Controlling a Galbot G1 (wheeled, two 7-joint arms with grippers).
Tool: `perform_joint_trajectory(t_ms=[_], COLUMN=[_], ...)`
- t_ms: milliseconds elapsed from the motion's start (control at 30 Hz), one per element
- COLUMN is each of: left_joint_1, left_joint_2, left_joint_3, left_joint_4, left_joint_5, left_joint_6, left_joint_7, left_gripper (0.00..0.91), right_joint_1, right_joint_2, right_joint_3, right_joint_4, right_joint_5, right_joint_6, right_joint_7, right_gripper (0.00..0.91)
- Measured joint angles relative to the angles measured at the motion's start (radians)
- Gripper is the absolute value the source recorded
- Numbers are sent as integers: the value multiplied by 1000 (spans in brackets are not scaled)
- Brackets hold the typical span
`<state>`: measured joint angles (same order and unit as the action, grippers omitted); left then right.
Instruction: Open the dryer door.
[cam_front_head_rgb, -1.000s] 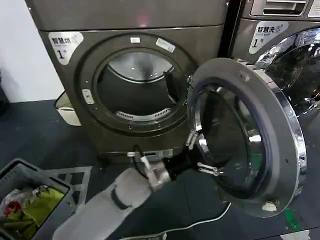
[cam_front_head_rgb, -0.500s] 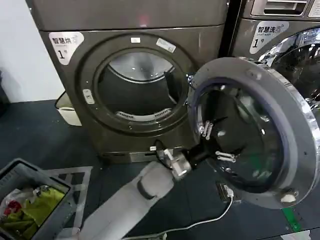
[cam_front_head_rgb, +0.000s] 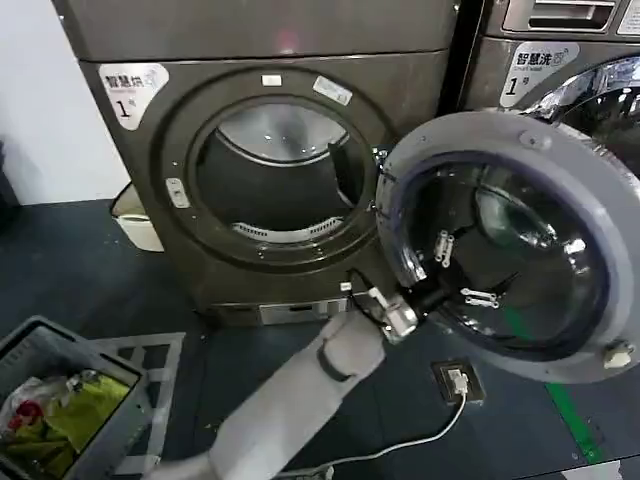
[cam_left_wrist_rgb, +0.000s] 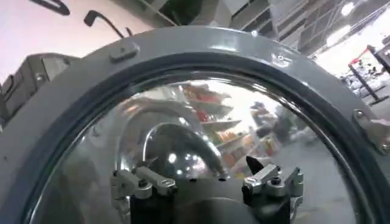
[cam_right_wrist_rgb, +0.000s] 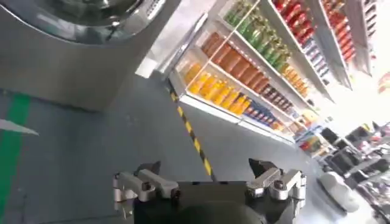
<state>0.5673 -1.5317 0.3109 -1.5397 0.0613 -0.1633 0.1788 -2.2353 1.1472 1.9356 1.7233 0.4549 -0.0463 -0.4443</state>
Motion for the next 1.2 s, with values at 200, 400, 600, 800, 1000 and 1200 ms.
perform_joint_trajectory(t_ms=[200, 400, 600, 800, 1000, 1200], left_joint_1=[-24, -42, -57, -57, -55, -56], left_joint_2=[-63, -77, -77, -77, -78, -77], left_joint_3=[0, -12, -27, -40, -44, -45], left_joint_4=[94, 168, 211, 223, 215, 204], left_joint_5=[32, 38, 45, 39, 13, 4], left_joint_6=[5, 49, 102, 160, 184, 164], left_joint_7=[-35, -89, -118, -168, -185, -163], left_gripper=[907, 907, 907, 907, 907, 907], right_joint_1=[-1, 0, -2, -1, 4, 14], right_joint_2=[28, 47, 62, 64, 61, 51], right_joint_3=[16, 21, 22, 23, 22, 11], right_joint_4=[25, 57, 91, 107, 106, 96], right_joint_5=[5, 12, 18, 17, 12, 12], right_joint_6=[-6, -19, -35, -54, -70, -72], right_joint_7=[18, 29, 45, 69, 77, 61], right_gripper=[907, 907, 907, 907, 907, 907])
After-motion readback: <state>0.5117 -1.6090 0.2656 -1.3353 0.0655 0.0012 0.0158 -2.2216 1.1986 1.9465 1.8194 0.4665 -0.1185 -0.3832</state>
